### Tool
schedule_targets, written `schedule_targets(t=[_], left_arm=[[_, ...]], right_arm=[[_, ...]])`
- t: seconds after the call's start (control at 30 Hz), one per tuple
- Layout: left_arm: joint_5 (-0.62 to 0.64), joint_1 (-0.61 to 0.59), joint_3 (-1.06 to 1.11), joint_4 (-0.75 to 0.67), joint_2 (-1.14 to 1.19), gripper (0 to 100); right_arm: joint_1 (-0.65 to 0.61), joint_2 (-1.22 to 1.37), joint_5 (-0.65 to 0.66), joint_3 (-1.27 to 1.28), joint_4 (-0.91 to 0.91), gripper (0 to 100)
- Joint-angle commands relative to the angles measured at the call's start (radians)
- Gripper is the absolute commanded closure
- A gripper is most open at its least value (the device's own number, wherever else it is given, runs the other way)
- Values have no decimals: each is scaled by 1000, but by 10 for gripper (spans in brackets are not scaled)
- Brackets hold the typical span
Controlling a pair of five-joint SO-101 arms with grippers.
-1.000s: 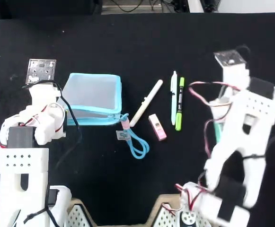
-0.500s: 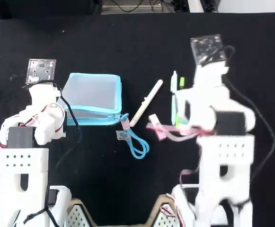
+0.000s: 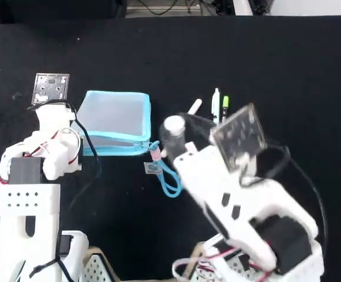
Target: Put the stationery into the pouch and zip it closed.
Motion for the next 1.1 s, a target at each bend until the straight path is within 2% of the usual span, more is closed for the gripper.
schedule_targets(t=[0.0,0.27,0.5,0.67,0.87,1.07], left_arm=[[51,-12,-16,-11,-8,970],[57,-13,-12,-11,-8,970],[57,-13,-15,-9,-8,970],[57,-13,-16,-6,-8,970],[57,-13,-16,-6,-8,970],[57,-13,-18,-6,-8,970]], right_arm=[[-127,-8,-2,74,-129,987],[-212,-15,0,328,-473,987],[-236,-10,0,463,-724,987],[-239,-5,6,618,-994,987],[-239,-4,193,789,-1287,988],[-236,-4,342,901,-1402,988]])
